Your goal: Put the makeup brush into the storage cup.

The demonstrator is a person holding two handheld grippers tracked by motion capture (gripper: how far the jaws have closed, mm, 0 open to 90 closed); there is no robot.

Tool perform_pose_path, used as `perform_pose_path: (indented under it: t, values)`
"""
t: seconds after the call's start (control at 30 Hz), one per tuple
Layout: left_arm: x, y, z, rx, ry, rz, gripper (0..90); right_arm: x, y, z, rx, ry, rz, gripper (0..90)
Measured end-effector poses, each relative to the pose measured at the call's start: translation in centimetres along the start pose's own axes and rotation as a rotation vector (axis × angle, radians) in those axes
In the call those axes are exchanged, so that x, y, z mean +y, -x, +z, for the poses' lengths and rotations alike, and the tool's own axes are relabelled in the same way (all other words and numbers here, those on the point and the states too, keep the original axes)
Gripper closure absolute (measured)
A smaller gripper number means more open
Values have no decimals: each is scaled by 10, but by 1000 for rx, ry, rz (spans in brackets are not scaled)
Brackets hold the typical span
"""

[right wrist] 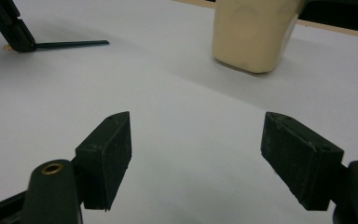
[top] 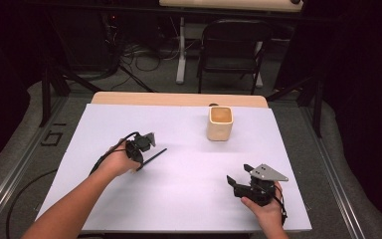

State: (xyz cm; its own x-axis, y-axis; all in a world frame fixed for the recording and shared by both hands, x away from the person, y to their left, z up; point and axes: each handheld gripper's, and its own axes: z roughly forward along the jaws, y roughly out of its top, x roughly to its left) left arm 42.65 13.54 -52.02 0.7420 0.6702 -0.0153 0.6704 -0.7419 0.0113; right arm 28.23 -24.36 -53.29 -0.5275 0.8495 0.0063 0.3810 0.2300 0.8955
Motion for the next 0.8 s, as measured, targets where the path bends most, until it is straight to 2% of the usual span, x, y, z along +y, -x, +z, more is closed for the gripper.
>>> perform_pose_path:
  t: [0.13, 0.37, 0.47, 0.5, 0.57, 0.73, 0.8]
  values:
    - [-3, 1, -6, -6, 9, 10, 846, 0, -1, 1, 0, 2, -5, 249]
    - [-7, 8, -24, -12, 35, 50, 847, 0, -7, 4, 7, -34, -64, 280]
    - [-8, 12, -30, -14, 35, 75, 847, 0, -10, 5, 8, -36, -105, 282]
    - [-8, 13, -32, -10, 38, 88, 846, -1, -13, 7, 3, -42, -136, 298]
    - [-8, 16, -37, -5, 37, 107, 847, 0, -14, 8, 5, -45, -153, 302]
    - [-8, 24, -43, -21, 46, 128, 847, 1, -21, 12, 15, -56, -245, 317]
    - [-8, 28, -46, -21, 43, 150, 847, 1, -24, 13, 3, -64, -277, 318]
